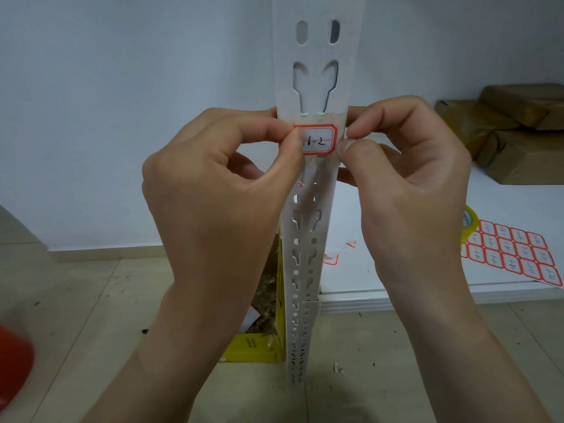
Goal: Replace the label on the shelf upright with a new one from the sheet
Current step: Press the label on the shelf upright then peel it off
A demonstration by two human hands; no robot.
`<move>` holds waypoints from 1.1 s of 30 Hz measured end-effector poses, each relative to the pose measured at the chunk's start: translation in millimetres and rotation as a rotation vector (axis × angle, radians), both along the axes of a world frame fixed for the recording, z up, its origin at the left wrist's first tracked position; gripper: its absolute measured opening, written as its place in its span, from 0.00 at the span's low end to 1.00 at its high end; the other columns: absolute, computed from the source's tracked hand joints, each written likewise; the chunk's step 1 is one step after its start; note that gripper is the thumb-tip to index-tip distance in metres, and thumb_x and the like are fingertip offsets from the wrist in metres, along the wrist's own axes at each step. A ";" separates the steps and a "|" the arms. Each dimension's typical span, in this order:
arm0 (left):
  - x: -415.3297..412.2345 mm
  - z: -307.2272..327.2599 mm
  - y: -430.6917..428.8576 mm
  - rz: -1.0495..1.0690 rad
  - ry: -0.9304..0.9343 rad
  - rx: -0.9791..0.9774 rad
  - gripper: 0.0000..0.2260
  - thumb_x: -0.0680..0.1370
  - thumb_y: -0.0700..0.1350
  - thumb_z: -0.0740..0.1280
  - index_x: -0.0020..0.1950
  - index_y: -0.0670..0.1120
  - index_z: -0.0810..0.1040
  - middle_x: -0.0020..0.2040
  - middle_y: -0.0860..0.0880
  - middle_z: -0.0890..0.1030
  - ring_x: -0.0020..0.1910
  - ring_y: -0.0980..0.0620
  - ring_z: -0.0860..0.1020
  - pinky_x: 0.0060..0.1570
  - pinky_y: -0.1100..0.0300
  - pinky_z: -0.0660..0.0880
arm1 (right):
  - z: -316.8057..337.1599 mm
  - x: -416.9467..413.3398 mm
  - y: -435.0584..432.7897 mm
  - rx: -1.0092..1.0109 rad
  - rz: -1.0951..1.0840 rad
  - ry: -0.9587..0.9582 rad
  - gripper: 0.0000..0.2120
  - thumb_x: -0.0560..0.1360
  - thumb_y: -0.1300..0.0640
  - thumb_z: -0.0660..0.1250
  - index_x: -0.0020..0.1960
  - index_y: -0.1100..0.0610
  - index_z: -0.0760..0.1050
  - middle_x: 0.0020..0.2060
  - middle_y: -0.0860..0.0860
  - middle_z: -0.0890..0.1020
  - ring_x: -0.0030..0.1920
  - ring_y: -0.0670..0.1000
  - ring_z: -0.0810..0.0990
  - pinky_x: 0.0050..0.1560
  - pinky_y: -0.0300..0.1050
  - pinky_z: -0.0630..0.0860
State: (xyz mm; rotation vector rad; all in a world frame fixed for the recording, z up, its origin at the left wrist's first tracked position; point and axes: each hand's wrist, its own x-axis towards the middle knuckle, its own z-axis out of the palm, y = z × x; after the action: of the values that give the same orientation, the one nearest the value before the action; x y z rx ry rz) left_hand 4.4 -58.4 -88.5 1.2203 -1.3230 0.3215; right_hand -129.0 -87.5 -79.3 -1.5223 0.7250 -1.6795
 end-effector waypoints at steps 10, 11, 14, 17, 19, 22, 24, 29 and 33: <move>2.5 -8.1 -5.2 -0.008 0.013 -0.087 0.06 0.81 0.47 0.75 0.48 0.45 0.87 0.51 0.55 0.86 0.43 0.61 0.85 0.40 0.54 0.82 | 0.0 -0.1 -0.6 0.002 -0.004 -0.005 0.10 0.77 0.72 0.66 0.44 0.58 0.75 0.48 0.54 0.86 0.42 0.48 0.88 0.38 0.44 0.85; 2.7 -7.9 -5.1 -0.012 0.016 -0.087 0.06 0.81 0.47 0.75 0.48 0.45 0.87 0.51 0.55 0.86 0.44 0.61 0.85 0.40 0.55 0.82 | -0.1 0.2 -0.6 0.002 -0.002 -0.008 0.10 0.77 0.72 0.66 0.44 0.57 0.75 0.48 0.54 0.86 0.42 0.48 0.88 0.38 0.43 0.85; 2.9 -6.2 -4.1 -0.031 0.009 -0.078 0.06 0.81 0.47 0.75 0.49 0.45 0.87 0.51 0.54 0.86 0.46 0.61 0.85 0.41 0.59 0.82 | -0.4 0.6 -0.5 -0.001 0.007 -0.014 0.11 0.76 0.72 0.66 0.43 0.57 0.74 0.47 0.53 0.85 0.42 0.48 0.88 0.38 0.42 0.84; 3.5 -3.9 -2.3 -0.039 -0.012 -0.062 0.06 0.82 0.47 0.75 0.50 0.46 0.87 0.52 0.52 0.87 0.45 0.60 0.85 0.41 0.64 0.82 | 0.4 0.3 -0.2 -0.002 0.009 -0.013 0.11 0.77 0.72 0.66 0.43 0.57 0.74 0.48 0.53 0.85 0.42 0.47 0.88 0.37 0.42 0.84; 4.0 -2.2 -1.1 -0.036 -0.020 -0.046 0.04 0.82 0.48 0.75 0.51 0.48 0.86 0.53 0.53 0.87 0.43 0.58 0.85 0.41 0.62 0.82 | 0.5 0.5 0.0 -0.003 0.010 -0.012 0.11 0.77 0.72 0.66 0.43 0.57 0.74 0.48 0.53 0.85 0.42 0.46 0.88 0.38 0.40 0.83; 3.7 0.2 0.5 -0.025 -0.034 -0.041 0.02 0.82 0.49 0.74 0.51 0.52 0.85 0.53 0.56 0.86 0.41 0.58 0.84 0.40 0.59 0.82 | -0.1 0.4 0.2 -0.003 0.008 -0.012 0.11 0.77 0.72 0.66 0.44 0.57 0.75 0.48 0.53 0.85 0.42 0.46 0.88 0.38 0.39 0.83; 2.6 2.1 1.7 -0.010 -0.039 -0.023 0.02 0.82 0.51 0.74 0.51 0.56 0.83 0.54 0.60 0.84 0.39 0.59 0.83 0.39 0.59 0.81 | -0.4 0.2 0.4 -0.001 0.004 -0.007 0.10 0.77 0.72 0.66 0.44 0.58 0.75 0.49 0.53 0.85 0.43 0.45 0.88 0.38 0.39 0.83; 2.2 4.6 2.3 -0.006 -0.021 0.005 0.03 0.81 0.53 0.74 0.50 0.60 0.81 0.54 0.65 0.81 0.37 0.60 0.81 0.40 0.64 0.81 | 0.0 0.4 0.2 0.003 -0.011 0.004 0.10 0.77 0.71 0.67 0.44 0.58 0.75 0.49 0.53 0.85 0.43 0.46 0.88 0.39 0.40 0.84; 1.8 3.1 -0.1 -0.020 -0.025 0.019 0.02 0.81 0.52 0.74 0.51 0.58 0.81 0.54 0.61 0.82 0.38 0.61 0.80 0.41 0.69 0.80 | -0.4 0.3 -0.1 0.003 -0.012 0.009 0.10 0.77 0.71 0.67 0.45 0.57 0.75 0.50 0.54 0.85 0.44 0.47 0.88 0.39 0.41 0.84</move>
State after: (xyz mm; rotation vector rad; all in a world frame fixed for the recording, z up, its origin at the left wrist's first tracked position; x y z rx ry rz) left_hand 6.2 -58.5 -85.4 1.2218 -1.3615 0.3117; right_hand -128.7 -87.6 -79.7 -1.5274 0.7428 -1.6804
